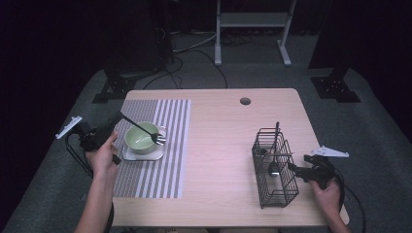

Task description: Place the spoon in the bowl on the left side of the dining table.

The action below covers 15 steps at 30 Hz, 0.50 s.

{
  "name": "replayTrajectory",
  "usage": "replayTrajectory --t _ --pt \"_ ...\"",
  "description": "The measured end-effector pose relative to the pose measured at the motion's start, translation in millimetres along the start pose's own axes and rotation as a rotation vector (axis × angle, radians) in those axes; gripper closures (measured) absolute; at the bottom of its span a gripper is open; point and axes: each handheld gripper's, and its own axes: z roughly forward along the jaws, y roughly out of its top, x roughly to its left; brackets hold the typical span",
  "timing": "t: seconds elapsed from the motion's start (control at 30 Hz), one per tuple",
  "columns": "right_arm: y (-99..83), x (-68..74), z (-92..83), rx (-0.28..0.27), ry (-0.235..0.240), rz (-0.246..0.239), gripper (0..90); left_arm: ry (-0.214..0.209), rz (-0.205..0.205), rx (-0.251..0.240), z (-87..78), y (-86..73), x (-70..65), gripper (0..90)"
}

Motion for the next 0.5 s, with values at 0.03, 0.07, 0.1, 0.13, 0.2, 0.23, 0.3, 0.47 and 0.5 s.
replayTrajectory --t 0.03,0.07,0.1,0.13,0.2,0.23,0.3,0.47,0.5 --pt "0.0 0.0 0.0 0.0 0.0 0.0 16.0 0.003 0.002 0.0 -0.5 0.7 0.6 89.0" --pt "0.0 0.1 0.0 0.0 0.0 0.0 16.0 0.006 0.001 -0.002 -1.1 1.7 1.5 89.0" --pt "0.0 0.0 0.0 0.0 0.0 0.0 16.0 0.009 -0.001 -0.005 -1.5 2.3 2.0 89.1" --pt "0.0 -0.1 0.0 0.0 0.0 0.0 16.0 0.011 0.0 -0.004 -2.2 3.1 2.8 89.1" --pt "0.0 -0.1 0.0 0.0 0.0 0.001 16.0 0.017 0.0 -0.006 -3.0 4.4 4.2 89.0" --pt "0.0 -0.1 0.1 0.001 0.0 0.0 16.0 0.019 0.001 -0.006 -3.3 4.9 4.8 89.0" --pt "0.0 0.0 0.1 0.001 0.0 0.0 16.0 0.023 -0.001 -0.01 -3.6 6.0 5.9 89.1" --pt "0.1 0.3 0.3 0.002 -0.001 -0.001 16.0 0.053 -0.011 -0.028 -6.7 10.5 14.7 89.0" --pt "0.1 0.3 0.3 0.002 -0.001 -0.001 16.0 0.053 -0.011 -0.028 -6.7 10.5 14.7 89.1"
